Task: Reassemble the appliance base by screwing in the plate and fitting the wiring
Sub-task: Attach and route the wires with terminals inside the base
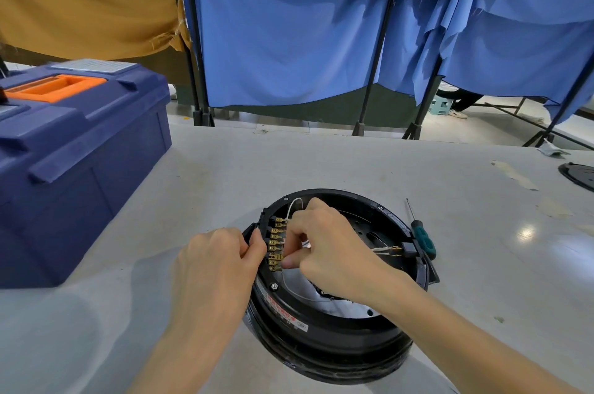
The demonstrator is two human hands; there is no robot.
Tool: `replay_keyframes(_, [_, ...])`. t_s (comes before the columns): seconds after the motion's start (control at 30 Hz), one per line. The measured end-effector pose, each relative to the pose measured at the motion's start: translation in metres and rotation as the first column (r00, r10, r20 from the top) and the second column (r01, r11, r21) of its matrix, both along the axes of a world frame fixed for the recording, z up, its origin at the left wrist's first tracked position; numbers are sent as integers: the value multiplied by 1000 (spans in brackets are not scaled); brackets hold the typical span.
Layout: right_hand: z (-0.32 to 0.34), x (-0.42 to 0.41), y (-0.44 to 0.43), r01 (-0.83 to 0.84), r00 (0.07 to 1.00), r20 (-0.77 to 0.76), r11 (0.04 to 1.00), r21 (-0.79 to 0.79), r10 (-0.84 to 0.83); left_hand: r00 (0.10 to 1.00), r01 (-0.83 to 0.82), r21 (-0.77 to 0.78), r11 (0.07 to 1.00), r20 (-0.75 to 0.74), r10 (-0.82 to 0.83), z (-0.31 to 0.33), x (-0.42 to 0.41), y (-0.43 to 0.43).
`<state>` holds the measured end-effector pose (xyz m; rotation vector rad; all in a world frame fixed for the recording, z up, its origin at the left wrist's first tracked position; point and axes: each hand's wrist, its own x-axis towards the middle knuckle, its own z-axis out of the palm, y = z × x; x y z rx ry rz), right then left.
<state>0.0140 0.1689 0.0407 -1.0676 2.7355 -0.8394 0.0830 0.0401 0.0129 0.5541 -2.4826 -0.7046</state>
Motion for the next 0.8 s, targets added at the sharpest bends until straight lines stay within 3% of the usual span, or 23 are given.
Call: replay_keyframes(0.8, [-5,2,-16,8,994,-111,1000,15,-7,999,49,-21,999,-1,-49,4,-1,2])
